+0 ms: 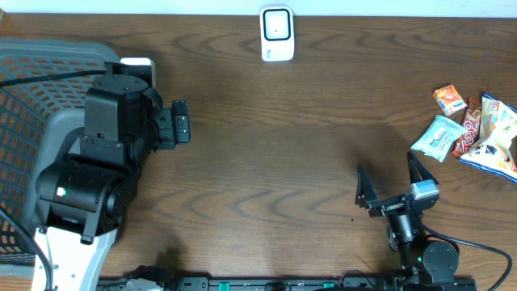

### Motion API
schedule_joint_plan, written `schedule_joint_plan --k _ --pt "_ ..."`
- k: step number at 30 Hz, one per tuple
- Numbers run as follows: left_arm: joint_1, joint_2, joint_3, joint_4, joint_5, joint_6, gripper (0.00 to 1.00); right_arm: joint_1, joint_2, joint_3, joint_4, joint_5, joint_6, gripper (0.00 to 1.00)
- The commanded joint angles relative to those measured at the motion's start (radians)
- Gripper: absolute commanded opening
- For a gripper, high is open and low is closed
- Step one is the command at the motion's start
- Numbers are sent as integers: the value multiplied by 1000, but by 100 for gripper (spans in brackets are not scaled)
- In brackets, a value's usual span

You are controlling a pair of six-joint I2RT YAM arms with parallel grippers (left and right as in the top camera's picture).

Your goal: Scan the item barcode

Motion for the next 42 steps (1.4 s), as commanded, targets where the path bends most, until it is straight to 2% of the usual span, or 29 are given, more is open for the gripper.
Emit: schedule_joint_plan --k 1,9,42 --pt "5 -1 0 0 -9 2 98 6 -10 -2 -31 18 -14 99" --pt "5 -1 0 0 -9 2 98 6 -10 -2 -227 70 -13 99" --pt "-13 -4 -1 -3 -6 2 98 6 -10 -2 -225 72 -13 99"
